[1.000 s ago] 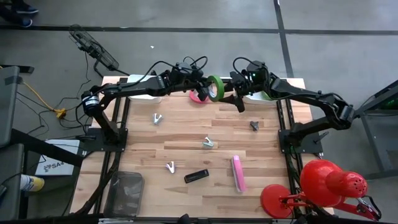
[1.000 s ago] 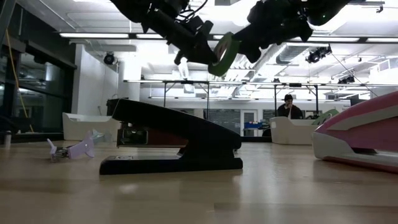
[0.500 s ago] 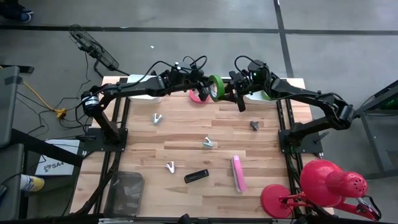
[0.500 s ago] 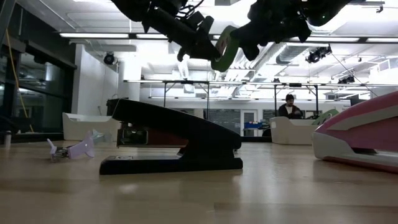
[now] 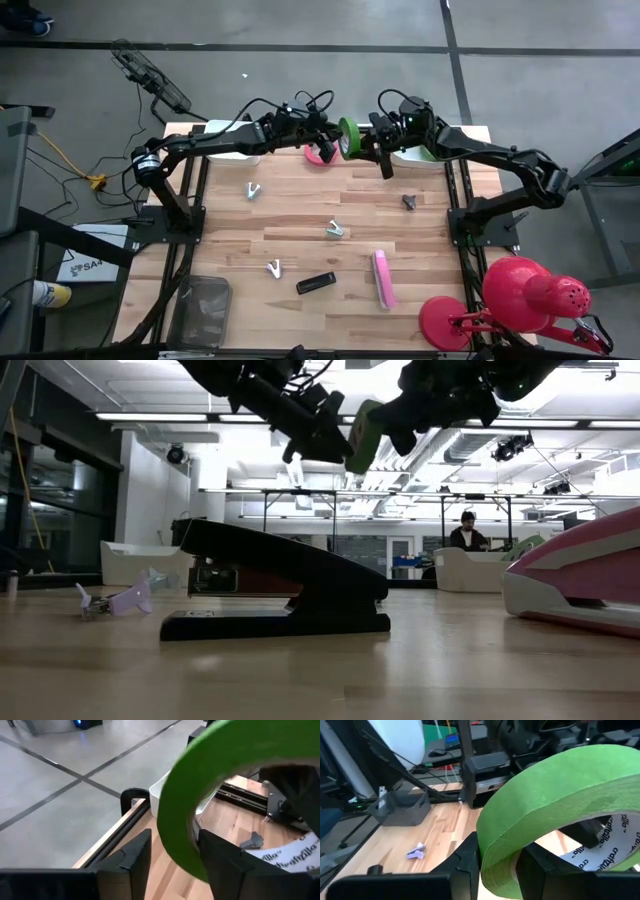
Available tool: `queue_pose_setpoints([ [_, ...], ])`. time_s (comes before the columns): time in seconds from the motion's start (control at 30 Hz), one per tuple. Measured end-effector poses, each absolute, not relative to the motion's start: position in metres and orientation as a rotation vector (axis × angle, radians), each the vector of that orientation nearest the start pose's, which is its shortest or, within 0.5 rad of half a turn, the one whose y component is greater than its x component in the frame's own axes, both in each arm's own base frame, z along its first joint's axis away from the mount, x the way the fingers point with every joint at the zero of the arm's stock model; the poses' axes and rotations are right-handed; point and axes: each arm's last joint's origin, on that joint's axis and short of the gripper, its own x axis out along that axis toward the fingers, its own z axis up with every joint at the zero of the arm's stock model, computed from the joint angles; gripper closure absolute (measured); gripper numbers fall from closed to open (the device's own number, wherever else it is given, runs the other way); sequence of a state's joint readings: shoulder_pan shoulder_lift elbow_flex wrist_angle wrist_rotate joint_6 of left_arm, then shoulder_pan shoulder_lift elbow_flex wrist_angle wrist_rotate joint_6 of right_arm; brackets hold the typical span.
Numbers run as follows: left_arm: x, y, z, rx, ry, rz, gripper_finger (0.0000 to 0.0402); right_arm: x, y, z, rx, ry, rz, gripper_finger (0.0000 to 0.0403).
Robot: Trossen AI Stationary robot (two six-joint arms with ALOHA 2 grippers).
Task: Pick and place Stapler, Stapler remover, tape
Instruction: Put the green tape into the right white bin
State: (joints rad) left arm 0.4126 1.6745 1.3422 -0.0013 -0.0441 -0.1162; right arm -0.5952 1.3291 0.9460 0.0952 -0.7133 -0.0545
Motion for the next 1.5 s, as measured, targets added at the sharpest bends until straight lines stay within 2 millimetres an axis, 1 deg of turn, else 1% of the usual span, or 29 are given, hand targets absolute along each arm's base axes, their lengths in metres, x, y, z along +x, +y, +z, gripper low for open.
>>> queue_pose_setpoints([
  [0.17, 0.357, 0.158, 0.311, -0.171, 0.306, 0.469, 0.0234, 0.252, -0.151, 0.298, 0.156, 0.236, 0.069, 0.0319],
  [0.3, 0.354, 0.157, 0.314, -0.163, 0.305, 0.47, 0.0233, 0.247, -0.158, 0.294, 0.195, 0.276, -0.022, 0.0319],
  [0.5, 0.339, 0.154, 0.326, -0.139, 0.345, 0.505, 0.0232, 0.237, -0.169, 0.284, 0.297, 0.363, -0.18, 0.0319],
  [0.77, 0.317, 0.158, 0.336, -0.126, 0.407, 0.555, 0.0232, 0.216, -0.185, 0.271, 0.421, 0.489, -0.333, 0.0319],
  [0.87, 0.315, 0.158, 0.335, -0.126, 0.429, 0.559, 0.0232, 0.205, -0.191, 0.267, 0.458, 0.539, -0.406, 0.0319],
  [0.93, 0.314, 0.159, 0.334, -0.129, 0.443, 0.551, 0.0232, 0.198, -0.193, 0.267, 0.475, 0.552, -0.441, 0.0319],
  [1.1, 0.312, 0.158, 0.333, -0.111, 0.473, 0.543, 0.0231, 0.178, -0.196, 0.275, 0.52, 0.547, -0.584, 0.0319],
  [1.23, 0.31, 0.157, 0.33, -0.109, 0.508, 0.54, 0.0231, 0.165, -0.196, 0.277, 0.582, 0.566, -0.705, 0.0321],
  [1.4, 0.31, 0.157, 0.33, -0.09, 0.515, 0.535, 0.0231, 0.159, -0.194, 0.272, 0.621, 0.628, -0.829, 0.0321],
  [1.5, 0.31, 0.157, 0.33, -0.09, 0.516, 0.534, 0.0231, 0.158, -0.194, 0.272, 0.595, 0.646, -0.84, 0.0321],
])
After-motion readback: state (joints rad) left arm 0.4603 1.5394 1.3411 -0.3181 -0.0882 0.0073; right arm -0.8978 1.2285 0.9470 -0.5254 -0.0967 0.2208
